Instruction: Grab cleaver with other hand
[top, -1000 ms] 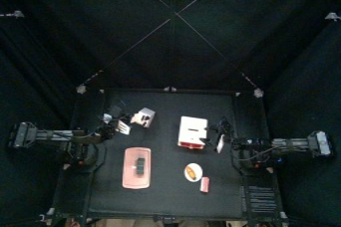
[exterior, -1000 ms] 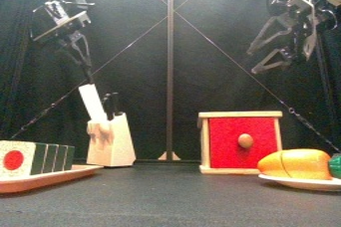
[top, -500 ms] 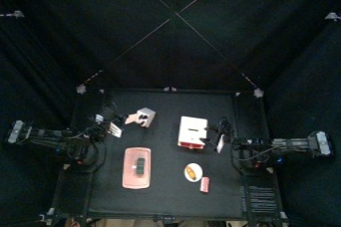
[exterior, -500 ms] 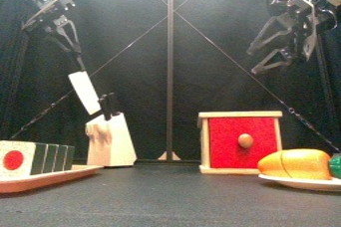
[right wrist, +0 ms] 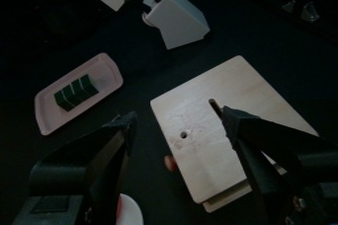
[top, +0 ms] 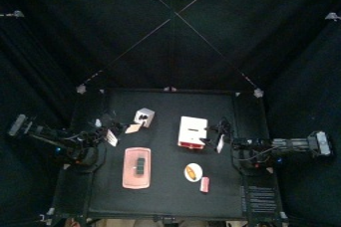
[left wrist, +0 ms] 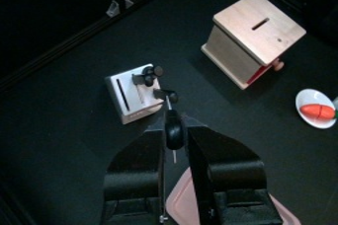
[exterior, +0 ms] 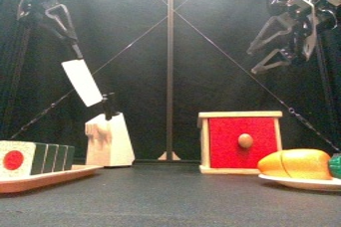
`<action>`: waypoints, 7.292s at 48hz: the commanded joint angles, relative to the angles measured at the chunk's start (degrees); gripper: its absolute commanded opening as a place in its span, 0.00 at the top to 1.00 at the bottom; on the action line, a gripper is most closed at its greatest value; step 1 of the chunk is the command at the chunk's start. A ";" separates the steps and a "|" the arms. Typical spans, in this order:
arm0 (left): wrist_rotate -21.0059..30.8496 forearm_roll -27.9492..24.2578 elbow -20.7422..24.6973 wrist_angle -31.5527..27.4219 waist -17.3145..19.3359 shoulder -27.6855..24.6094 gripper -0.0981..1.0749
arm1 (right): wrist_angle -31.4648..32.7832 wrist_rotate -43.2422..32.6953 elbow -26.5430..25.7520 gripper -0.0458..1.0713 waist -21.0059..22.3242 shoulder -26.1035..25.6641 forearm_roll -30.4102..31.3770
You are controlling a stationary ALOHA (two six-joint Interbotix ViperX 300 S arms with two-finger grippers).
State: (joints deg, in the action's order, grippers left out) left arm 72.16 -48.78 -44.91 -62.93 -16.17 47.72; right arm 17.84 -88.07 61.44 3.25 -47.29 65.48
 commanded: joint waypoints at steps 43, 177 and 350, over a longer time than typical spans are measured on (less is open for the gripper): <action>-1.93 -21.09 -6.94 57.39 7.47 -11.07 0.53 | -10.72 0.53 -2.90 0.08 0.44 2.72 3.78; -2.02 -13.71 -6.59 64.42 15.21 -10.20 0.53 | 13.10 42.28 -29.79 0.08 1.58 22.68 -59.77; -2.37 -8.96 -5.27 70.40 22.15 -10.55 0.14 | -33.31 82.35 -16.61 0.74 -2.64 26.02 -66.45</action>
State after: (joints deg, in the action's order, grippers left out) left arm 69.96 -58.27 -51.24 7.47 5.98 37.18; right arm -14.85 -5.71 44.91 0.62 -18.72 -0.70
